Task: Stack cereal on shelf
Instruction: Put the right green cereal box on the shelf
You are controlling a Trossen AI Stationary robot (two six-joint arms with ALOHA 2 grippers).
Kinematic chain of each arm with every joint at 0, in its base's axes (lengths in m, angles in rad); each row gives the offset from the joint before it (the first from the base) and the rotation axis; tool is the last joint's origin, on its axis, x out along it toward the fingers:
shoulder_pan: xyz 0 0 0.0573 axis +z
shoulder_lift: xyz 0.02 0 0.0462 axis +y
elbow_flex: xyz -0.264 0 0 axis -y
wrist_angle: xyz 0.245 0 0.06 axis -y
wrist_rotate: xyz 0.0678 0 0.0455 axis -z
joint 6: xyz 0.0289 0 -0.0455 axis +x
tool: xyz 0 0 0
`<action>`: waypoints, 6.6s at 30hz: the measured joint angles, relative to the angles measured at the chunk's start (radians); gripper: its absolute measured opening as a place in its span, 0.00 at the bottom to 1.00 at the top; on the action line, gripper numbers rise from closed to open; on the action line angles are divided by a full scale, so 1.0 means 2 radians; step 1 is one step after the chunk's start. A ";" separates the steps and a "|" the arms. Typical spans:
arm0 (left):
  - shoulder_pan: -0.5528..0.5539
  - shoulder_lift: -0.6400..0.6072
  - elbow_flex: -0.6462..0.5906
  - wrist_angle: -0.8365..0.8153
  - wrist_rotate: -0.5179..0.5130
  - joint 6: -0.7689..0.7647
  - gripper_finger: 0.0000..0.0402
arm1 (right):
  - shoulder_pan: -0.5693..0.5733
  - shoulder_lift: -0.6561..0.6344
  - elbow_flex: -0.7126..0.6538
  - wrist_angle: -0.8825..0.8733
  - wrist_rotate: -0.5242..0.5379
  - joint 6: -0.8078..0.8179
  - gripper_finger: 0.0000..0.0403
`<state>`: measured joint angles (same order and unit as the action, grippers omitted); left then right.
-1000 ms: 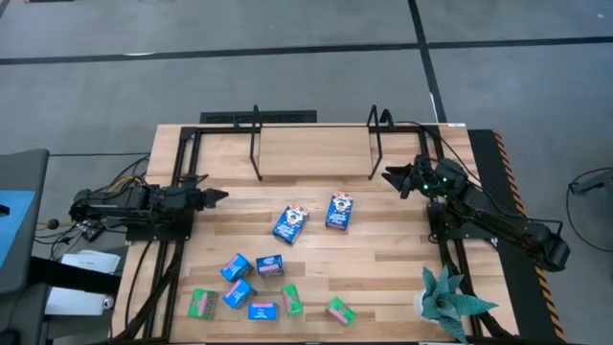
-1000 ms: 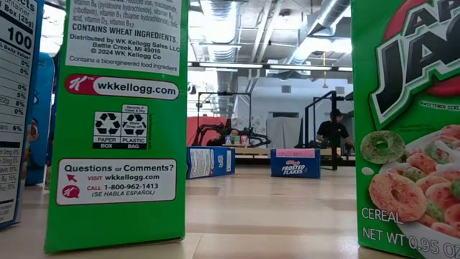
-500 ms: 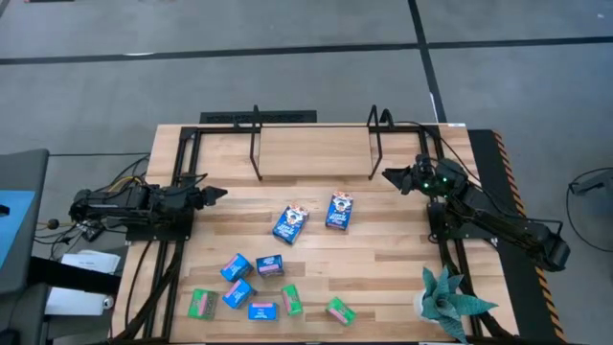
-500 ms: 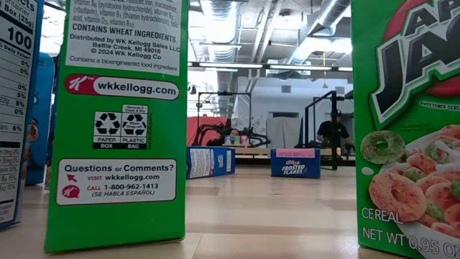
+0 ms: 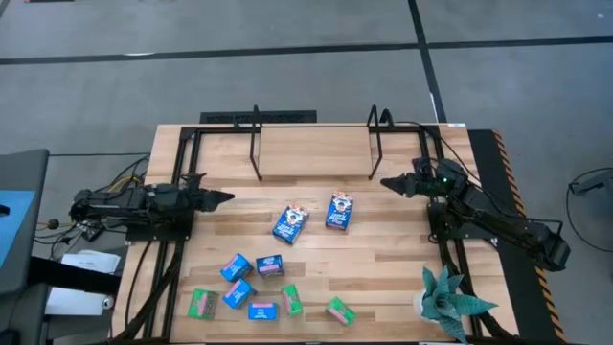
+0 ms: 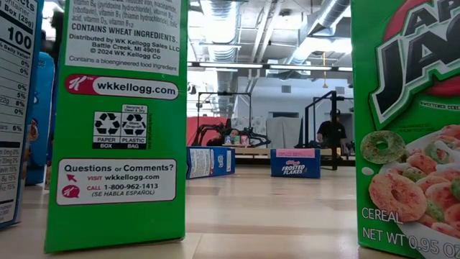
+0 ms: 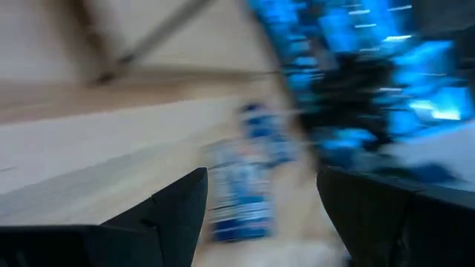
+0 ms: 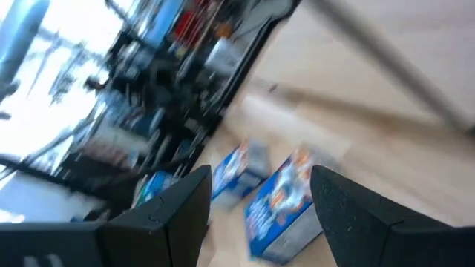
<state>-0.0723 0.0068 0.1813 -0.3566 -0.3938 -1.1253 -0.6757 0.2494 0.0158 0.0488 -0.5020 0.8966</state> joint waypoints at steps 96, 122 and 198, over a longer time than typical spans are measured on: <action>-0.017 0.303 0.407 -0.089 0.199 0.422 0.76 | 0.626 0.947 1.096 -0.703 0.225 0.120 0.73; -0.017 0.298 0.407 -0.119 0.176 0.408 0.76 | 0.646 1.007 1.127 -0.734 0.292 0.124 0.73; -0.017 0.298 0.407 -0.137 0.137 0.405 0.76 | 0.536 1.002 1.146 -0.812 0.242 -0.121 0.41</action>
<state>-0.1059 0.6022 0.9951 -0.6312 -0.1204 -0.3161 0.3970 2.2538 2.3075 -1.5748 -0.0187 0.6539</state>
